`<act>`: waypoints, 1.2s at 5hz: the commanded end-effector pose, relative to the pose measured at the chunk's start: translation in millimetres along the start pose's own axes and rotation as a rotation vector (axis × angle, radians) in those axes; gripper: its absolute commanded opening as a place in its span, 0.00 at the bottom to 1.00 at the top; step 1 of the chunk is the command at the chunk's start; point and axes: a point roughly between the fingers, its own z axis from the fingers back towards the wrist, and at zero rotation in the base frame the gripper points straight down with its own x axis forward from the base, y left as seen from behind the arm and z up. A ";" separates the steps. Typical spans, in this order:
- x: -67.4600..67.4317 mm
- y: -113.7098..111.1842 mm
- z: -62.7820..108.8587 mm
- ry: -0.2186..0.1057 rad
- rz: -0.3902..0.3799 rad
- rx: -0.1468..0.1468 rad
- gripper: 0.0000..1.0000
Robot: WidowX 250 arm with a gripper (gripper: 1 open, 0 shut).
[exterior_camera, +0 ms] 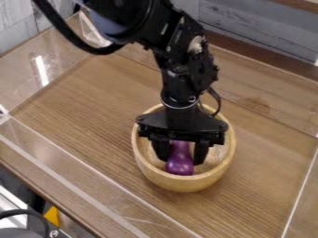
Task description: Remove the purple eggplant from inside the brown bowl and put it on the table
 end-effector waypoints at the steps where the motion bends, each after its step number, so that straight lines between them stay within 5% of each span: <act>1: 5.8 -3.2 14.2 -0.045 -0.008 -0.013 0.00; 4: 18.7 -1.8 43.8 -0.072 0.021 -0.017 0.00; 6: 44.2 -1.4 73.3 -0.118 0.041 -0.040 0.00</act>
